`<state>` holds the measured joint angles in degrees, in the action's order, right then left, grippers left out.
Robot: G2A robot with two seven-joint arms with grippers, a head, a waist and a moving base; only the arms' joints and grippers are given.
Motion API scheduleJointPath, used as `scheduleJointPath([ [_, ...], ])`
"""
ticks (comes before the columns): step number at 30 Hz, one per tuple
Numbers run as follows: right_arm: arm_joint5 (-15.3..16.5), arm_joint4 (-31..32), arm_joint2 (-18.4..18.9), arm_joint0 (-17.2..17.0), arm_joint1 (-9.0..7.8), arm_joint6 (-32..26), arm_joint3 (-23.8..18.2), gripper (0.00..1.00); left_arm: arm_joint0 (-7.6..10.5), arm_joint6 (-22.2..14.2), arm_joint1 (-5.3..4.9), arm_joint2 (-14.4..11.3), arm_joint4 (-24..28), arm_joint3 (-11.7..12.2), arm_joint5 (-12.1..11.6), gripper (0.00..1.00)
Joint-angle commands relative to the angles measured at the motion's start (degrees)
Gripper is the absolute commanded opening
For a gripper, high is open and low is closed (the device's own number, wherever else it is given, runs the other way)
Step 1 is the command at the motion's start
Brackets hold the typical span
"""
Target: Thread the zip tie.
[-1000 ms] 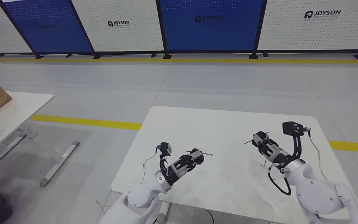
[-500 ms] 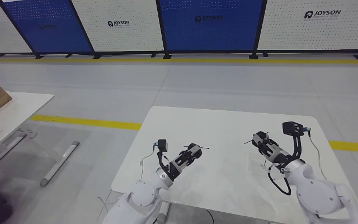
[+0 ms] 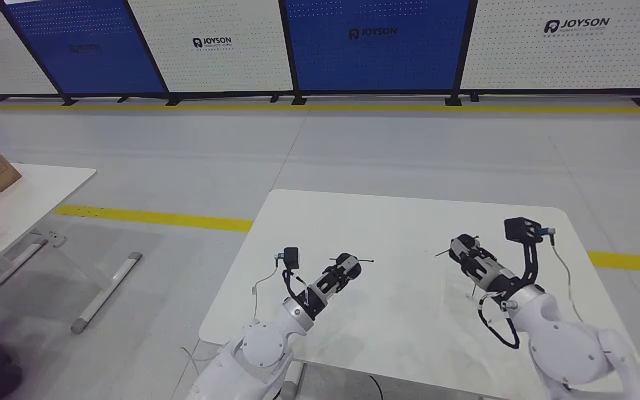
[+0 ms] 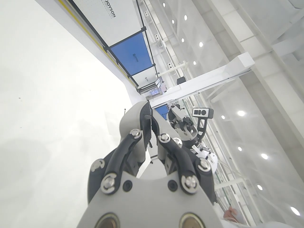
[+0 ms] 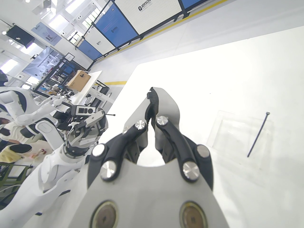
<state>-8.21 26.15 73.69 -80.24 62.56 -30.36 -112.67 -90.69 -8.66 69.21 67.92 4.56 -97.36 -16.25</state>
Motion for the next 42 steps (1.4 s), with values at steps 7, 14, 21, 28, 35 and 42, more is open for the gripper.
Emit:
scheduleJointPath([
  [7,-3.3,11.7,-11.7,2.6,1.77,9.0,0.3,0.00,0.00,0.0,0.00,0.0,0.0,0.0,0.0,0.00],
  [14,-4.6,11.9,-15.9,4.9,2.75,8.3,3.6,0.00,0.00,0.0,0.00,0.0,0.0,0.0,0.0,0.00],
  [21,-4.6,11.9,-15.9,4.9,2.75,8.3,3.6,0.00,0.00,0.0,0.00,0.0,0.0,0.0,0.0,0.00],
  [28,3.4,7.1,-15.5,2.4,3.20,14.9,5.9,0.00,0.00,0.0,0.00,0.0,0.0,0.0,0.0,0.00],
  [35,8.2,3.7,-17.7,1.1,4.53,25.5,8.8,0.00,0.00,0.0,0.00,0.0,0.0,0.0,0.0,0.00],
  [42,8.2,3.6,-17.8,1.1,4.61,25.9,8.9,0.00,0.00,0.0,0.00,0.0,0.0,0.0,0.0,0.00],
])
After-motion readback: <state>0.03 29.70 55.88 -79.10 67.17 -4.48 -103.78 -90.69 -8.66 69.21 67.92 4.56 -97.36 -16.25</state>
